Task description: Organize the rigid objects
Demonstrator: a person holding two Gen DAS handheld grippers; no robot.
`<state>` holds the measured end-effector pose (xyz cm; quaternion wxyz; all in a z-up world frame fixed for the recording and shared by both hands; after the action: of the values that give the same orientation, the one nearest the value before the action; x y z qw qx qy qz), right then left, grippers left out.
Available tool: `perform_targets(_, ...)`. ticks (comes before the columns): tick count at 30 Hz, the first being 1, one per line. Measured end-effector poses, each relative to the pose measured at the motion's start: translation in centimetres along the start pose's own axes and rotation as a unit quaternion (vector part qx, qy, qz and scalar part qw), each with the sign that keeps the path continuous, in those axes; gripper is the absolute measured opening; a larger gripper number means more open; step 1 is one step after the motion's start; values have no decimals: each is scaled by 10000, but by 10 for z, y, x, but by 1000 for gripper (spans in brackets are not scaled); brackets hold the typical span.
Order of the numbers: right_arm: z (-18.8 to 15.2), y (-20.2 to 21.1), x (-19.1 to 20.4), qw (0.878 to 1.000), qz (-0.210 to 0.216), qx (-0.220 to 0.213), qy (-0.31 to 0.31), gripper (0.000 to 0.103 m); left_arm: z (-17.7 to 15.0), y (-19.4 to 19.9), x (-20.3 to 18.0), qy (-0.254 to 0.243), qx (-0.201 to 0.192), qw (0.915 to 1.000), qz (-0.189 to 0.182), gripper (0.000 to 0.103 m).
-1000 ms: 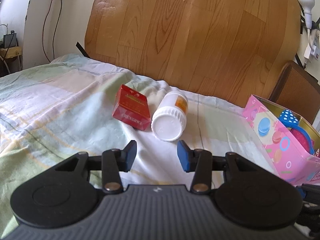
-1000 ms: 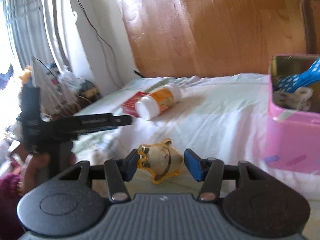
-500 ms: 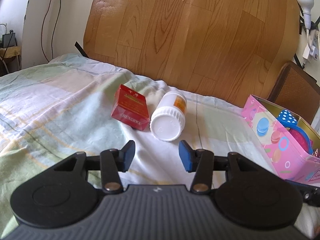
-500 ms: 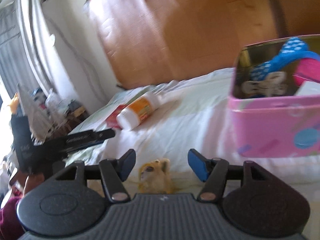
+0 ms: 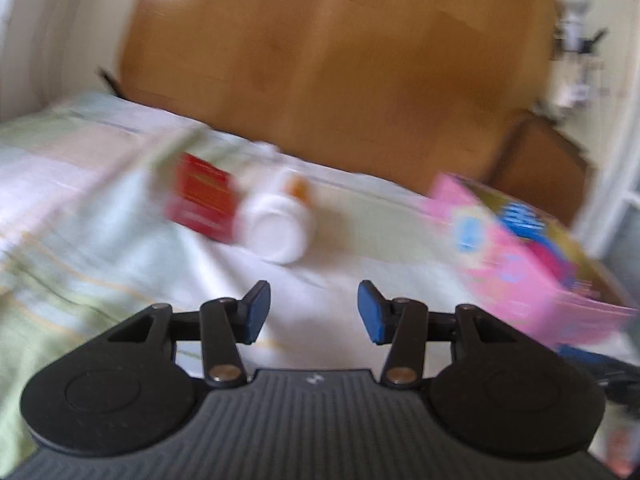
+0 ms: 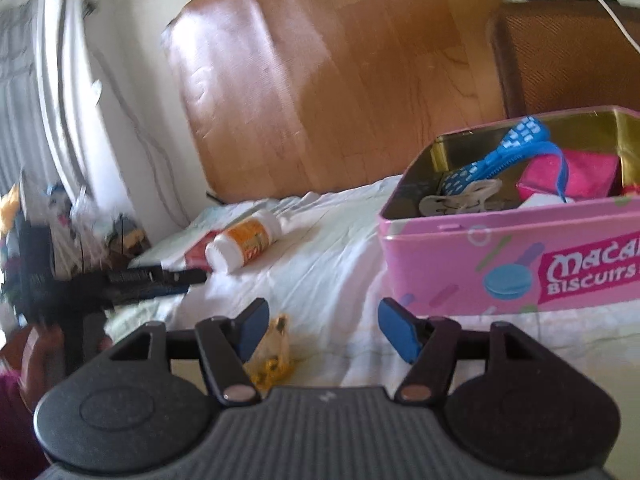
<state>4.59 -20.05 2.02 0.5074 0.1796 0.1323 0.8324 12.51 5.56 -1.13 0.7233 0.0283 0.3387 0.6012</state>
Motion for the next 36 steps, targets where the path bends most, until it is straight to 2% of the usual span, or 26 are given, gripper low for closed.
perform_targets(3, -2, 1, 12, 9989, 186, 151, 394, 65, -13, 9, -37, -197, 480, 9955, -797, 51)
perform_targets(5, -2, -2, 23, 9972, 248, 265, 661, 65, -22, 10, -58, -404, 722, 9911, -1044, 51)
perform_targets(9, -6, -14, 46, 9892, 170, 565, 1344, 65, -43, -10, -75, -450, 1468, 9824, -1062, 52)
perform_targets(11, -8, -21, 55, 9844, 151, 696, 1611, 62, -48, -14, -76, -267, 1582, 9804, -1147, 57)
perform_targets(12, -10, -24, 59, 9824, 179, 774, 1691, 58, -50, -16, -76, -163, 1637, 9793, -1176, 60)
perform_targets(14, -14, -31, 62, 9800, 210, 935, 1744, 46, -57, -20, -77, 25, 1825, 9753, -1247, 60)
perform_targets(15, -14, -34, 62, 9796, 199, 998, 1730, 40, -62, -19, -80, -20, 1767, 9764, -1238, 59)
perform_targets(17, -14, -35, 63, 9807, 296, 963, 1678, 40, -66, -19, -88, -256, 1614, 9802, -1119, 53)
perform_targets(19, -14, -33, 60, 9819, 206, 922, 1640, 40, -63, -18, -92, -254, 1562, 9810, -1119, 53)
perform_targets(22, -4, -20, 52, 9865, 45, 535, 1545, 40, -45, -17, -109, -308, 1415, 9811, -1283, 51)
perform_targets(25, 19, -3, 40, 9859, -360, 18, 1631, 40, -25, -14, -142, -634, 1140, 9801, -1496, 50)
perform_targets(29, 48, 8, 8, 9807, -985, -346, 1654, 40, -6, -27, -193, -1060, 832, 9740, -1819, 50)
perform_targets(33, 60, 11, -33, 9792, -1393, -428, 1413, 40, -10, -58, -229, -1225, 847, 9684, -2000, 50)
perform_targets(36, 59, 8, -61, 9765, -1707, -355, 1264, 40, -20, -82, -242, -1261, 978, 9668, -1994, 50)
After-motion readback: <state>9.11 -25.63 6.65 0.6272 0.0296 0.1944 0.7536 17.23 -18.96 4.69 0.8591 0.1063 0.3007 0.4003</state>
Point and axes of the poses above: each gripper's, at about its wrist camera, not at the fingertips, and y roughly against the way its jaws point, x to its left, z to its top, the point moved 7 cm from there along -y, roughly the way its jaws point, and after that the axes turned 10 degrees about y, right-handed, at the moved point
